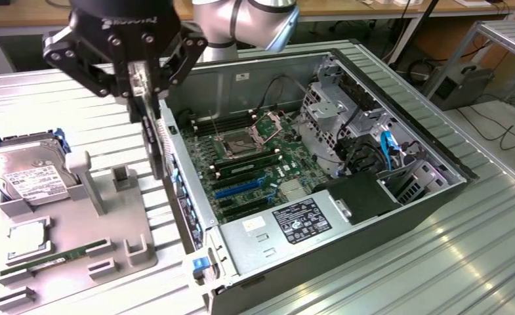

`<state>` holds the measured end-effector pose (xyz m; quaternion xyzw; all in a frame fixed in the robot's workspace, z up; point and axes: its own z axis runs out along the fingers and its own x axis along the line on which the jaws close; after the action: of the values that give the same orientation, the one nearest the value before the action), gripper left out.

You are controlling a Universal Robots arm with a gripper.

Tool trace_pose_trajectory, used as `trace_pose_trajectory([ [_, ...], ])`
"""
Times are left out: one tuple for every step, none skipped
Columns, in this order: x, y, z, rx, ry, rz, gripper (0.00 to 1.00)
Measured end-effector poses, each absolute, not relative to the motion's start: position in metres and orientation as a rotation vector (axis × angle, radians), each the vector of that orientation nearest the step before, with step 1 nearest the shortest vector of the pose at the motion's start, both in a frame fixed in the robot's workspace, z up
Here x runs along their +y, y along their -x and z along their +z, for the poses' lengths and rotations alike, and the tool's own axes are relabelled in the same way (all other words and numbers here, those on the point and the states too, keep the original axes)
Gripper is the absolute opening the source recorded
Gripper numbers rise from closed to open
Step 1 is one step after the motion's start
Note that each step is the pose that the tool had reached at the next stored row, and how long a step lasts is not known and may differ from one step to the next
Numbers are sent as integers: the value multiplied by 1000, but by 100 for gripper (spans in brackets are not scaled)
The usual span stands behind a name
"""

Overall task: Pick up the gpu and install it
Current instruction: 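Pick up the gpu and move the gpu toward the slot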

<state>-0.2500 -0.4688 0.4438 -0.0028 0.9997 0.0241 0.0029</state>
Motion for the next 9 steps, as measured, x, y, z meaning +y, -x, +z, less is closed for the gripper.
trace_pose_trajectory([
  [-469,245,446,3137,9,78,26],
  [-469,240,447,3140,9,80,26],
  [-469,235,448,3142,9,82,26],
  [-469,231,449,3144,8,84,26],
  [-469,226,449,3146,9,85,26],
  [-469,220,449,3148,8,86,26],
  [-469,216,449,3149,8,87,26],
  [-469,209,449,3150,8,87,26],
  [-469,205,449,3151,8,87,26],
])
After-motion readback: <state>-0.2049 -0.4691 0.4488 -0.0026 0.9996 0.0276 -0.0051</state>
